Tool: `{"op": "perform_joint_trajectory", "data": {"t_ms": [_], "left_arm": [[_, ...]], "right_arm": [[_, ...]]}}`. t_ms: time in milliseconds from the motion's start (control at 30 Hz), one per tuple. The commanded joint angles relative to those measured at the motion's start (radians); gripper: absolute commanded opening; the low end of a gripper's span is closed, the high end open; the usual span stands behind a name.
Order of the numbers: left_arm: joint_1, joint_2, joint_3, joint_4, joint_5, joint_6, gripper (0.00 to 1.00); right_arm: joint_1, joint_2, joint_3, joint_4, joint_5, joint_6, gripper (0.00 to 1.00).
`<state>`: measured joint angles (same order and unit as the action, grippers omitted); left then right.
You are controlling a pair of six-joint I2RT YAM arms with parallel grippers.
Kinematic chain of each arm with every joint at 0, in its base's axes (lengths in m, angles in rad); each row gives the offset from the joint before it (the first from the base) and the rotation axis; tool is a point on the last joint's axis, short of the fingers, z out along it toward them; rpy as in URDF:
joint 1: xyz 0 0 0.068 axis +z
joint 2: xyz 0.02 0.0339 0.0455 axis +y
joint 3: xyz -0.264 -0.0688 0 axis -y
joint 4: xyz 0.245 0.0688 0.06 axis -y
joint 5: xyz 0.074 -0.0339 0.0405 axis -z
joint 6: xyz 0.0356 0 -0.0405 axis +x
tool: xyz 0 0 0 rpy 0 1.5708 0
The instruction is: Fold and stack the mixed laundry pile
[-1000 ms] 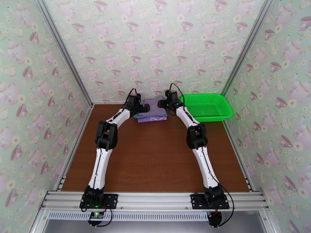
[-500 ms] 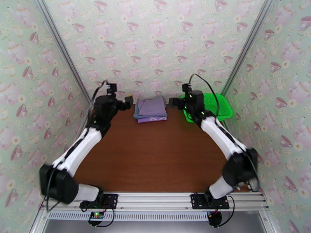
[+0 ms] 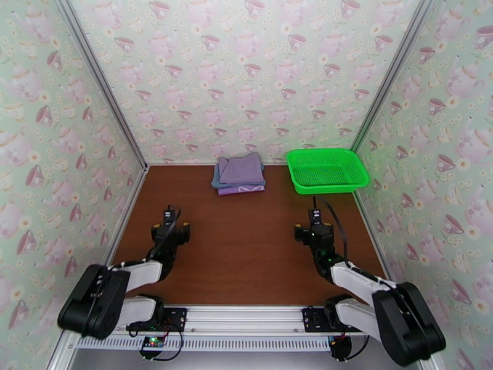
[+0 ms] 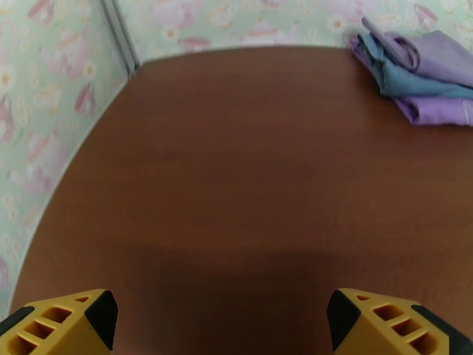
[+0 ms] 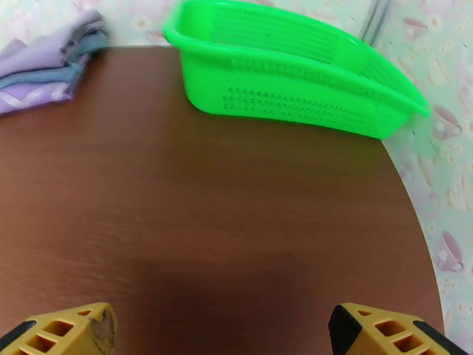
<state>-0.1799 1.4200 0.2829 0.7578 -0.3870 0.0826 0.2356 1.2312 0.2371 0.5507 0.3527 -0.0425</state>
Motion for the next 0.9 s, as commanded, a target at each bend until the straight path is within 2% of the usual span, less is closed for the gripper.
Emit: {"op": "perform_joint_trajectory", "data": {"t_ms": [0, 33, 67, 100, 133, 167, 200, 233, 300, 467, 567, 867], "left_arm": [[0.066, 0.115, 0.038, 0.26, 0.058, 0.002, 1.0], [0.12, 0.133, 0.021, 0.283, 0.145, -0.042, 0.99], [0.163, 0.155, 0.0, 0.374, 0.201, -0.063, 1.0], [0.179, 0.127, -0.003, 0.322, 0.241, -0.08, 1.0], [0.181, 0.121, 0.005, 0.294, 0.252, -0.082, 1.0], [0.181, 0.142, 0.017, 0.309, 0.259, -0.074, 1.0], [0.181, 0.137, 0.027, 0.289, 0.265, -0.071, 1.0], [0.181, 0.127, 0.04, 0.24, 0.259, -0.073, 1.0], [0.168, 0.139, 0.038, 0.269, 0.232, -0.063, 1.0], [0.144, 0.137, 0.061, 0.227, 0.233, -0.032, 1.0], [0.151, 0.129, 0.092, 0.148, 0.327, -0.008, 1.0], [0.17, 0.131, 0.089, 0.161, 0.351, -0.023, 1.0]], "right_arm": [[-0.059, 0.118, -0.029, 0.513, -0.084, -0.013, 1.0], [-0.08, 0.187, -0.023, 0.58, -0.117, -0.012, 1.0], [-0.113, 0.281, -0.012, 0.637, -0.162, 0.014, 1.0], [-0.143, 0.39, 0.004, 0.768, -0.21, 0.032, 1.0], [-0.153, 0.384, 0.008, 0.735, -0.213, 0.044, 1.0], [-0.18, 0.303, 0.049, 0.531, -0.257, 0.068, 1.0], [-0.212, 0.287, 0.091, 0.419, -0.311, 0.085, 1.0], [-0.23, 0.329, 0.136, 0.415, -0.341, 0.104, 1.0], [-0.219, 0.31, 0.163, 0.325, -0.327, 0.087, 1.0], [-0.219, 0.315, 0.156, 0.346, -0.33, 0.085, 1.0], [-0.219, 0.315, 0.156, 0.349, -0.329, 0.085, 1.0], [-0.217, 0.315, 0.154, 0.35, -0.329, 0.084, 1.0]]}}
